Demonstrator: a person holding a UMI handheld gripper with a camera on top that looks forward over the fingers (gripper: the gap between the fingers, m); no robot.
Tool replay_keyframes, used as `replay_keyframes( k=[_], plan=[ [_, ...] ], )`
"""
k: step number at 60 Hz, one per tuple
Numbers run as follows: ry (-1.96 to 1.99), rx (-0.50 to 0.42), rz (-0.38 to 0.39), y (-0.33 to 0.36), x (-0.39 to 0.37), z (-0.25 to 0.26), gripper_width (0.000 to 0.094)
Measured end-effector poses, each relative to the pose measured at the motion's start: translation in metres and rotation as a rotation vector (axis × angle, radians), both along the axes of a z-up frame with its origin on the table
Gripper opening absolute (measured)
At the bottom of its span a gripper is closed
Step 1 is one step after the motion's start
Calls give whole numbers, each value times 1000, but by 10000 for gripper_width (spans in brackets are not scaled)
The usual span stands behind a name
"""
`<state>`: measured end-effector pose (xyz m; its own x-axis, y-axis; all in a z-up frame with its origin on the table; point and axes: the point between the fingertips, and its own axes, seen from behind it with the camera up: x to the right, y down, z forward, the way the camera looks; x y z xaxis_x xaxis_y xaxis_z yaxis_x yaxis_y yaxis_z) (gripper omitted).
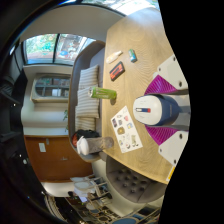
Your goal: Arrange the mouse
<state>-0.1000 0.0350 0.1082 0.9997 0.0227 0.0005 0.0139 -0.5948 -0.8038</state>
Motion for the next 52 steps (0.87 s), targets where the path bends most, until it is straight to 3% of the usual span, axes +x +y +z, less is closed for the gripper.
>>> replay_keyframes(
  k=[7, 17, 22, 29, 36, 44, 52],
  plan=[
    [26, -85, -37, -27, 9, -69, 405],
    [51, -166, -64, -38, 18, -124, 412],
    [88, -147, -76, -36, 17, -122, 460],
    [92, -202, -90, -40, 18, -123, 559],
    [118, -178, -139, -51, 18, -95, 849],
    [147, -148, -193, -104, 20, -56, 843],
    [198, -180, -327, -187, 34, -51, 840]
  ],
)
